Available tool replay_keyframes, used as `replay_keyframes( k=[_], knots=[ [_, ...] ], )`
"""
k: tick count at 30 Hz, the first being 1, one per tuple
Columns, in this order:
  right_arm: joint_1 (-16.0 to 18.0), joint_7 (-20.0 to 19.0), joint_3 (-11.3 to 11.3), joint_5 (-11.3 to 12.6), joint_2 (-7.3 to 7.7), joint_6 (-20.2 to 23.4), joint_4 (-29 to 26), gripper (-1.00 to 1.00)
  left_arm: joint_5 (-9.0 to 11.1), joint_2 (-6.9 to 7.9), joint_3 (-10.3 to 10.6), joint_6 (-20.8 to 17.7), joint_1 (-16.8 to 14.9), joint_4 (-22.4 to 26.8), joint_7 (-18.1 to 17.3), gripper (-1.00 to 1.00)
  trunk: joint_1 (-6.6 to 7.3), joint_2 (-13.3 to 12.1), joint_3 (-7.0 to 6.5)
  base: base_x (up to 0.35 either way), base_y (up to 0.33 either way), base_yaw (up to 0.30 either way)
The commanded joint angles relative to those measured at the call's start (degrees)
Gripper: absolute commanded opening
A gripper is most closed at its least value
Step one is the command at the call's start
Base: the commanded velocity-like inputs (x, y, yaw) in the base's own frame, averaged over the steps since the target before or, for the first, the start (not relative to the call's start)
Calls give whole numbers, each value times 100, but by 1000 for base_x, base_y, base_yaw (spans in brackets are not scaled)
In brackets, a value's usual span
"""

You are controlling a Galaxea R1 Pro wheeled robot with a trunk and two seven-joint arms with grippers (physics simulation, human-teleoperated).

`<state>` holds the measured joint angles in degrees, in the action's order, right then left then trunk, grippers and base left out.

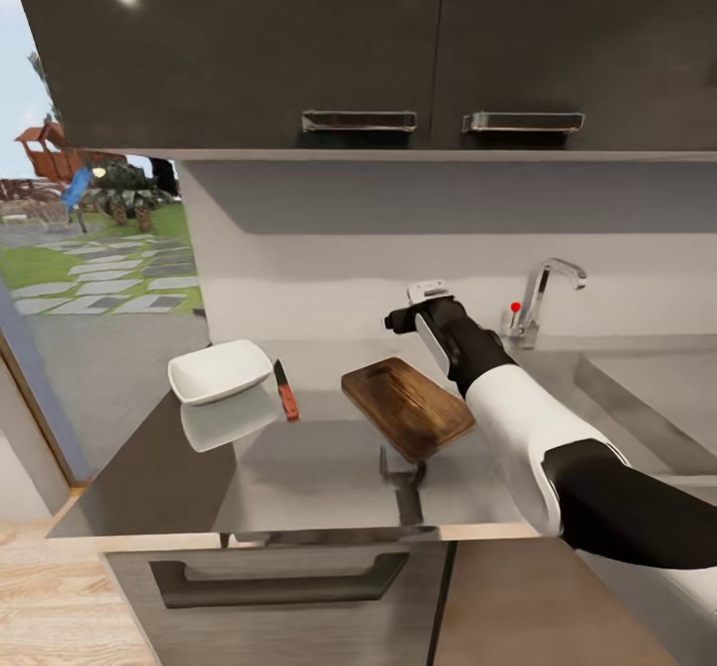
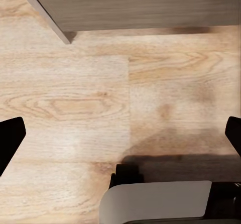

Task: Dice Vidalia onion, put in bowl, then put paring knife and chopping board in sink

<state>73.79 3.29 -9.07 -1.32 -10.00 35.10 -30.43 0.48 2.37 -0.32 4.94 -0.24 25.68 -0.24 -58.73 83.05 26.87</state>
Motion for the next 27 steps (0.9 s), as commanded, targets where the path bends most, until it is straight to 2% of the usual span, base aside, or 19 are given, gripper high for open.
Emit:
replay_keyframes(
  k=[1,3,5,10,12,14,15,16,19,24,27],
  knots=[
    [3,-241,-136,-20,0,41,-6,100,5,0,-3,16,-2,-1,-2,100,0,3,6,32,-33,0],
    [3,-642,-338,-19,91,47,-6,100,5,0,2,16,-2,-3,-2,100,0,3,6,13,-14,0],
    [3,-932,-433,-22,188,53,-10,100,5,0,4,16,-2,-2,-2,100,0,3,6,5,-6,0],
    [3,-1395,-486,-64,314,62,-23,100,5,0,14,16,-2,-7,-2,100,0,3,6,2,-2,0],
    [3,-1564,-492,-172,331,68,-34,100,5,0,15,16,-2,-27,-2,100,0,3,6,0,0,0],
    [3,-1741,-496,-351,340,72,-42,100,5,-1,15,16,-2,-56,-2,100,0,3,6,0,0,0],
    [3,-1955,-497,-581,345,74,-46,100,5,-2,15,18,-2,-72,-2,100,0,3,6,0,0,0],
    [3,-2035,-498,-665,346,74,-49,100,5,-3,15,17,-2,-76,-2,100,0,3,6,0,0,0],
    [3,-2559,-499,-1131,348,73,-58,100,5,-6,16,19,-2,-86,-2,100,0,3,6,0,0,0],
    [3,-2963,-492,-1430,354,69,-84,100,5,-8,15,23,-2,-89,-2,100,0,3,6,0,0,0],
    [3,-3030,-493,-1469,364,63,-96,100,5,-7,16,22,-2,-89,-4,100,0,3,6,0,0,0]
  ],
)
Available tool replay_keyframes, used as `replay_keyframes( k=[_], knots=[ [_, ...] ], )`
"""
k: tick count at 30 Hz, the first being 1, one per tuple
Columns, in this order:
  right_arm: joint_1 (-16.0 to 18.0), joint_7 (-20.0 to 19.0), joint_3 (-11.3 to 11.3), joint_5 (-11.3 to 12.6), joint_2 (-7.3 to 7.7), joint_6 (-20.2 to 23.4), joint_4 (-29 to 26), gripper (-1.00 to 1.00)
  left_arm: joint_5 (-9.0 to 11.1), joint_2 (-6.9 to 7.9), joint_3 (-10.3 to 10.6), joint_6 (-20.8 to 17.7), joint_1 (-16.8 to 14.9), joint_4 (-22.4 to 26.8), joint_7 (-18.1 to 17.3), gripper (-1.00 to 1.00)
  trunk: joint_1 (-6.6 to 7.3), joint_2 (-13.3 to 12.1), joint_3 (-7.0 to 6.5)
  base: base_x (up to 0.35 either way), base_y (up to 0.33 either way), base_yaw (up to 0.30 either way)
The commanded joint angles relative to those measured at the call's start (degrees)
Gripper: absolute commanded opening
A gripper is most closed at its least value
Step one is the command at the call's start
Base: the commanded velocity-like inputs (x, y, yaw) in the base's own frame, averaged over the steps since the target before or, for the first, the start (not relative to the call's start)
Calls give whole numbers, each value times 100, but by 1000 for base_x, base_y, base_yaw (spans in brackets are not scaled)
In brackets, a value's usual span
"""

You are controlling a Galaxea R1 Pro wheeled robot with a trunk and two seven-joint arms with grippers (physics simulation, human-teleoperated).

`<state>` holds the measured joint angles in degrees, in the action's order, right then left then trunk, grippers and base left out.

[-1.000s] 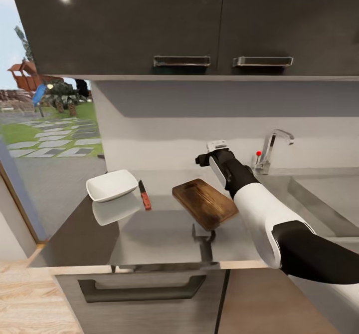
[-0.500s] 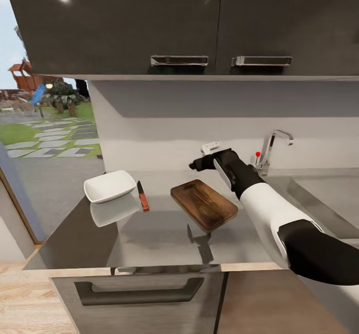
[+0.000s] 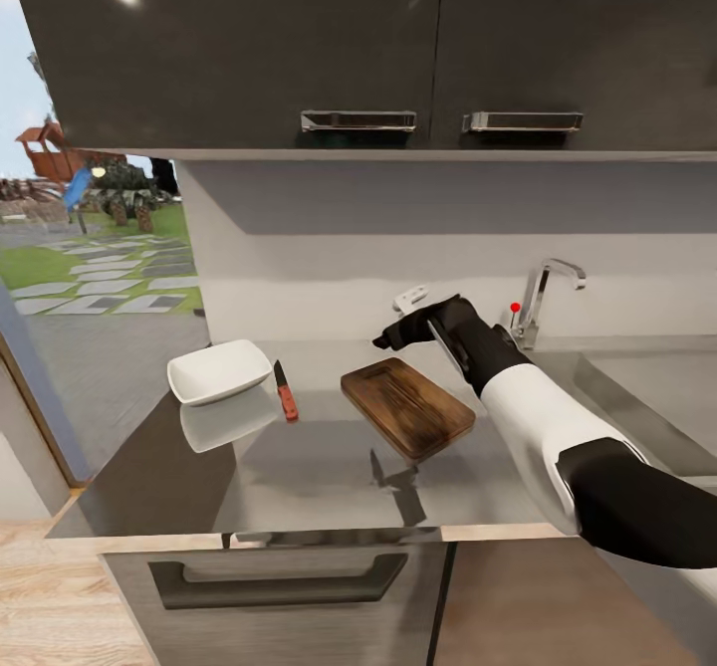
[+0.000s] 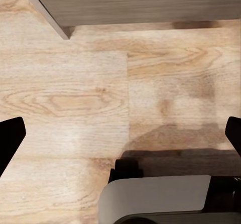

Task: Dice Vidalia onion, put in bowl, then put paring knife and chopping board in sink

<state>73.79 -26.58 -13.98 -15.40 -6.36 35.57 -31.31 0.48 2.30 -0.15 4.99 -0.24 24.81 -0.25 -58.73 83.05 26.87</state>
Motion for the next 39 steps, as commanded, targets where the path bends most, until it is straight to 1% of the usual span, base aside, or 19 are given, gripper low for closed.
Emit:
replay_keyframes(
  k=[1,8,11,14,26,31,39],
  knots=[
    [3,-50,-3,-64,3,13,-10,100,5,0,-2,17,-2,-2,-2,100,0,3,6,0,0,0],
    [3,-75,-8,-77,20,-6,-23,100,5,-18,-3,13,-2,7,-1,100,0,3,6,0,0,0],
    [3,-76,-8,-77,27,-6,-24,100,0,-168,-8,11,-2,11,-1,100,0,3,6,0,0,0],
    [3,-80,-8,-78,29,-6,-24,100,1,-233,-8,11,-2,7,-1,100,0,3,6,0,0,0],
    [3,-102,-16,-85,38,-6,-24,100,0,-256,-11,11,-2,-6,-1,100,264,-478,-209,0,0,0],
    [3,-102,-17,-75,164,-6,-13,100,4,-256,-11,11,-2,-9,-1,100,374,-679,-299,0,0,0],
    [3,-102,-10,-85,230,9,-7,100,3,-256,-2,11,-2,-10,-1,100,549,-999,-443,0,0,0]
  ],
)
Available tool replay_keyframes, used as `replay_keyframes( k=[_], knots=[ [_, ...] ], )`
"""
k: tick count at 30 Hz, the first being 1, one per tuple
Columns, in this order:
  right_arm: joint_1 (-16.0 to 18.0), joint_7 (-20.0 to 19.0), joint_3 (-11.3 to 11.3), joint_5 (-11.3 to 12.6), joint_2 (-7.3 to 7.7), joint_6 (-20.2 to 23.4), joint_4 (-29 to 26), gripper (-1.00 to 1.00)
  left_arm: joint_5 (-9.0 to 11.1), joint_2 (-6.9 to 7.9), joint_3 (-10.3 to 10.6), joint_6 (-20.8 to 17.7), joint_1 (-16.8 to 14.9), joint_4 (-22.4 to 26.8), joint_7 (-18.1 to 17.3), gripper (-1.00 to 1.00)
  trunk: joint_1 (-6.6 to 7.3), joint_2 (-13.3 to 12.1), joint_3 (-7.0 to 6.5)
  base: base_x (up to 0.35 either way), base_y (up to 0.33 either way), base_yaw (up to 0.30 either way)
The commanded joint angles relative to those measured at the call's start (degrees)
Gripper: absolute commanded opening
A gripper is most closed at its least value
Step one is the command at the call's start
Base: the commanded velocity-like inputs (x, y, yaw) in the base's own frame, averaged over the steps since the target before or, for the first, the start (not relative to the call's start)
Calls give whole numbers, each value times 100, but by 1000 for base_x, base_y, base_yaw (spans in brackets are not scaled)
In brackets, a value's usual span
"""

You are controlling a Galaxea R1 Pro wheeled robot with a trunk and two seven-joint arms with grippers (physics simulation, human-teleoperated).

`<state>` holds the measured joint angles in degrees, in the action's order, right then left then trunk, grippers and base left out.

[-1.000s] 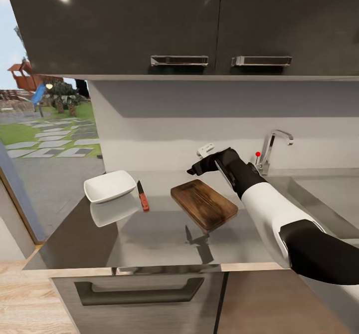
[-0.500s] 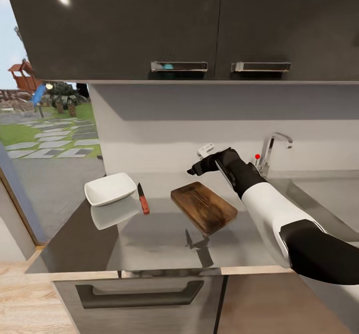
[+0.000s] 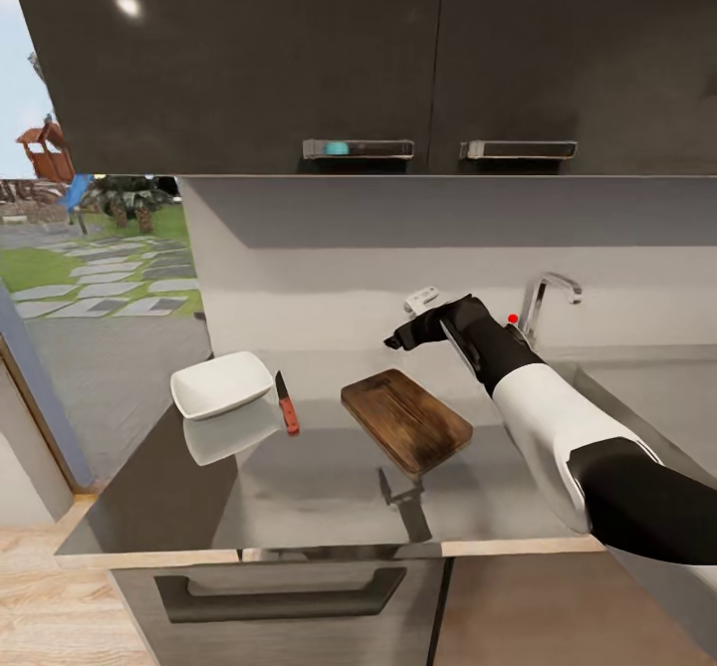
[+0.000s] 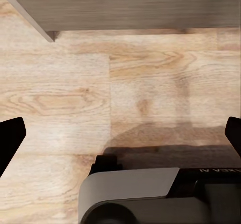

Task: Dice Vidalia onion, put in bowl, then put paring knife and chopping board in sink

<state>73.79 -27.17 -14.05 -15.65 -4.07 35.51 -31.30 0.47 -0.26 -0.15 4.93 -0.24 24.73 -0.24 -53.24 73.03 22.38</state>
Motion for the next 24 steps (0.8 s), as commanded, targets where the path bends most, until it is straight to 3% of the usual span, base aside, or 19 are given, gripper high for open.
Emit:
replay_keyframes(
  k=[1,24],
  knots=[
    [3,-43,-2,-60,8,18,-8,100,5,-1,-2,16,-2,-2,-2,100,23,-38,-12,0,0,0],
    [3,-43,-8,-61,84,25,27,100,3,-9,1,16,-2,1,-2,100,528,-960,-425,0,0,0]
  ],
)
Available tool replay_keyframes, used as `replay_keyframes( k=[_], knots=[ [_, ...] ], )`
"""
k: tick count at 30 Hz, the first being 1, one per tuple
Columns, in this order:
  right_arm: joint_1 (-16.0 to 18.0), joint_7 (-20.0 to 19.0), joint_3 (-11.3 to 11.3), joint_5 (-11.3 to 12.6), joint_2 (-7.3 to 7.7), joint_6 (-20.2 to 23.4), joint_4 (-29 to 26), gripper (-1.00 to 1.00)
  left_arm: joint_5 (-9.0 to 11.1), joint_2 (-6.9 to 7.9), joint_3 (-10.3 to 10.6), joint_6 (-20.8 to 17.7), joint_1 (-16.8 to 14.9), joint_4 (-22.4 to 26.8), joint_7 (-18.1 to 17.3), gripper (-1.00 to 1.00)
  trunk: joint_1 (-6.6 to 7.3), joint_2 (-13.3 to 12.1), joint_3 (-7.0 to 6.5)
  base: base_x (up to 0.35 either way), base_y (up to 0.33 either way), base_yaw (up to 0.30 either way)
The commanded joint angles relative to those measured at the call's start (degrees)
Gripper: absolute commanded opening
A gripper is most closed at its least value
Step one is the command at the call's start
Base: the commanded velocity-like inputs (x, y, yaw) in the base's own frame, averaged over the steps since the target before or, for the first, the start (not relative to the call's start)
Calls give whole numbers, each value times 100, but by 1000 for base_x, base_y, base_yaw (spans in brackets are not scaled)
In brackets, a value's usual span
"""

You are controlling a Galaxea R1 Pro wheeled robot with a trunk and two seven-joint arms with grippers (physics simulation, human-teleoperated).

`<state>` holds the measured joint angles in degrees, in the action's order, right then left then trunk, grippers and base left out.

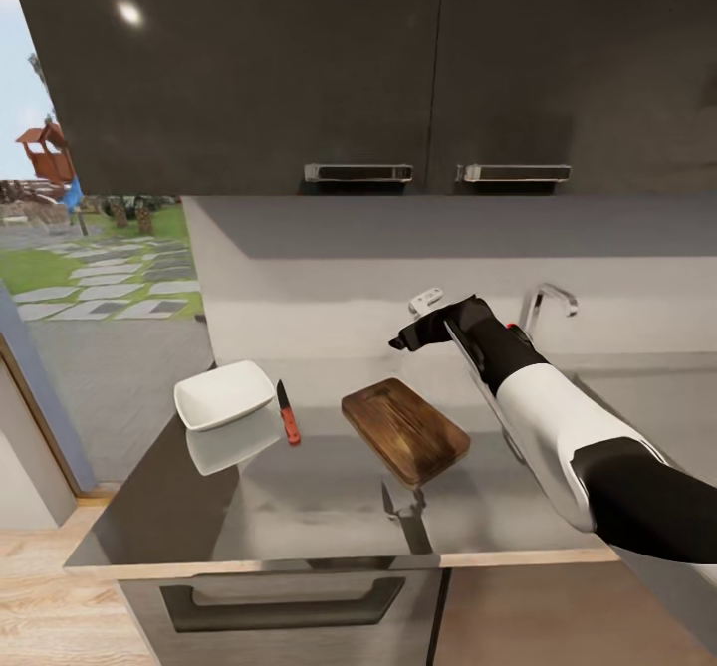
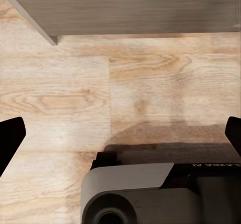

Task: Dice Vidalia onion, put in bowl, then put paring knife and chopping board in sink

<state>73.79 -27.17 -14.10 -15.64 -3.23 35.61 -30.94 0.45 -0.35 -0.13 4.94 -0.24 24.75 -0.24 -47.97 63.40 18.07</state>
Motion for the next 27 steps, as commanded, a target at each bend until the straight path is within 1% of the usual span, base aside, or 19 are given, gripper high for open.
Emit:
replay_keyframes(
  k=[1,14,27],
  knots=[
    [4,-43,-3,-58,6,16,-8,100,6,-1,-2,16,-2,1,-2,100,22,-37,-11,0,0,0],
    [4,-42,-5,-44,-12,25,-34,100,0,0,-7,16,-2,4,-2,100,308,-559,-245,0,0,0],
    [4,-39,-5,-52,30,24,-36,100,-1,0,-1,21,-2,15,-2,100,593,-1080,-478,0,0,0]
  ],
)
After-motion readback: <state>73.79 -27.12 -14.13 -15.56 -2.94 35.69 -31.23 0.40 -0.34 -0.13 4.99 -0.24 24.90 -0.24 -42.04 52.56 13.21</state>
